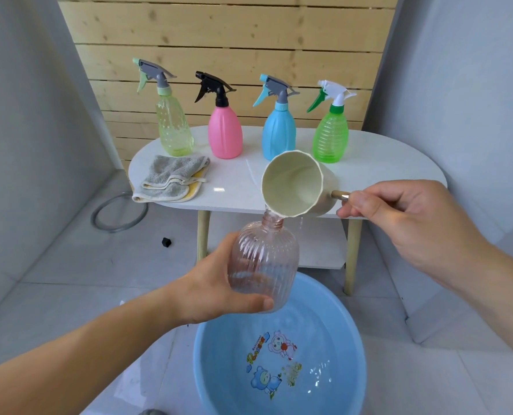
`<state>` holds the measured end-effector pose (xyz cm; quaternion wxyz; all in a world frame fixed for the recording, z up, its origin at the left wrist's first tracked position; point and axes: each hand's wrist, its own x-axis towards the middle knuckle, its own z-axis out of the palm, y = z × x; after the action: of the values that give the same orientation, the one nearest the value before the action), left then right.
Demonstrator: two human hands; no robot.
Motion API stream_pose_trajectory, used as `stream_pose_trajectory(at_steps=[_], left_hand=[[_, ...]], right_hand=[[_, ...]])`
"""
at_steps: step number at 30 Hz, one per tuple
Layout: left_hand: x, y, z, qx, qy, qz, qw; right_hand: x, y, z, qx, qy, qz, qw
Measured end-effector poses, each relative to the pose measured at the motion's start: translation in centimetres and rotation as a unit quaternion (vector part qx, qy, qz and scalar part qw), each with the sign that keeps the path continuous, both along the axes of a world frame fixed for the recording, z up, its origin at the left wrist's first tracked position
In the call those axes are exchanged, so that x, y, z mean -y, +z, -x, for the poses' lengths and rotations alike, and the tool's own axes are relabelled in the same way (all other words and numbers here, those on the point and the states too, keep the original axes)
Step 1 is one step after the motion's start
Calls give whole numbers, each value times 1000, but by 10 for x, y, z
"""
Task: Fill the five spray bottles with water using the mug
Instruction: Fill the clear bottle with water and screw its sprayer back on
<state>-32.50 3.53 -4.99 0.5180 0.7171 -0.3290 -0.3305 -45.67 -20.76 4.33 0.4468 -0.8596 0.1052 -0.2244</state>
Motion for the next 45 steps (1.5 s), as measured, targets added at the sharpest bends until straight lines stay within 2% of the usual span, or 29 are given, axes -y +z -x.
stream_pose_trajectory(at_steps=[12,21,45], left_hand=[[-2,-2,-2,42,-3,-32,999],[1,-4,-2,20,-6,-17,1000],[4,-7,-2,39,2,-15,999]], right_hand=[[-1,0,-1,14,-3,21,1000],[1,0,0,16,-10,37,999],[1,-2,1,50,-3,50,998]])
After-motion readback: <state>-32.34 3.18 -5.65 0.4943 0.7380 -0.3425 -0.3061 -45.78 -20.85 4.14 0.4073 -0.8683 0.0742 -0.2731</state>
